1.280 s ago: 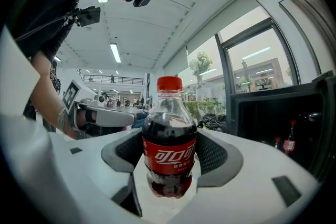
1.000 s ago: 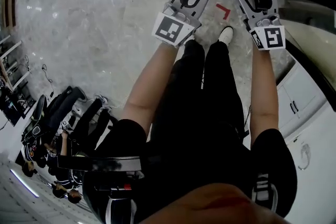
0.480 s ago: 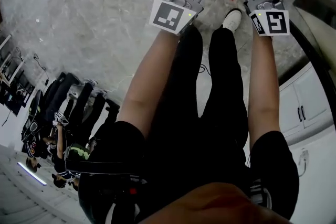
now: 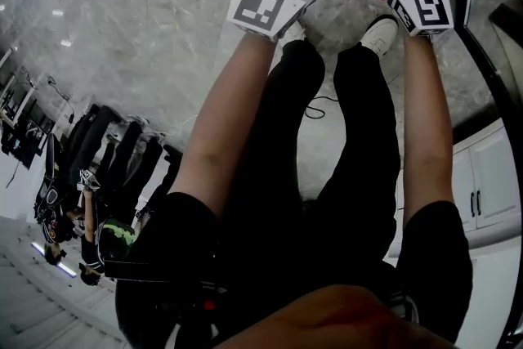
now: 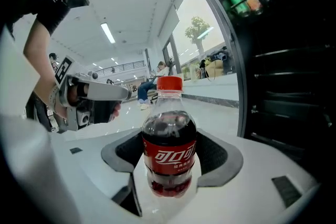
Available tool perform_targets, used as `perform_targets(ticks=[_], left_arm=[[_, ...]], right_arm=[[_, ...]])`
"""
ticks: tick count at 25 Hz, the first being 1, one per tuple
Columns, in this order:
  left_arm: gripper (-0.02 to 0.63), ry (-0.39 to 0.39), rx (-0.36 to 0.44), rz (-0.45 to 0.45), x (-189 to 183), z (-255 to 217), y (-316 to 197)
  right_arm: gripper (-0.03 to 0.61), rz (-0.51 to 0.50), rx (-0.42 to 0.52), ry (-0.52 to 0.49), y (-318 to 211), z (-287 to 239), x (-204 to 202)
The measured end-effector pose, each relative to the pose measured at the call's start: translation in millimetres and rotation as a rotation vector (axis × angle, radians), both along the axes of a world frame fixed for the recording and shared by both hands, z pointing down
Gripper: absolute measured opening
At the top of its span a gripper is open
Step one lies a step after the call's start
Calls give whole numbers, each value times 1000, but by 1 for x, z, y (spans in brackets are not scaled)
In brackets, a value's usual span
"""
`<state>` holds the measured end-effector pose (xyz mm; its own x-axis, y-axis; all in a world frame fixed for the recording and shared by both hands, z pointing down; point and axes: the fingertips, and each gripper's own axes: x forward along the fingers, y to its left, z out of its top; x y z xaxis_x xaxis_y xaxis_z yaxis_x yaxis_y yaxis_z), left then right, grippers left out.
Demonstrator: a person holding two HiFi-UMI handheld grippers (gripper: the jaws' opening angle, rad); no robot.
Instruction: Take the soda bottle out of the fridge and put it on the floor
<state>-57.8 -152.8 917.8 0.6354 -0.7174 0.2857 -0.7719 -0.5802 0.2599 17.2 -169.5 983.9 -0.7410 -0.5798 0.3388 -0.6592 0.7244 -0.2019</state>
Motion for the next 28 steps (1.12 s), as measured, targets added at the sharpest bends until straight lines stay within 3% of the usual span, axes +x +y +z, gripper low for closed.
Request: perform_targets(ticks=[7,15,21,28], left_arm=[[5,-40,-67,40,4,77,-7],[5,-66,-116,70,7,145,-21],[5,-66,-125,71,0,153,-11],[5,-60,-136,56,-3,147,1]], right_arm=[[307,-36,-95,70,-2,116,-10],[307,-53,-147,97,-11,208,-22],[305,-103,-194,185,3,262,-19],[305,-243,-217,295,36,278,-28]])
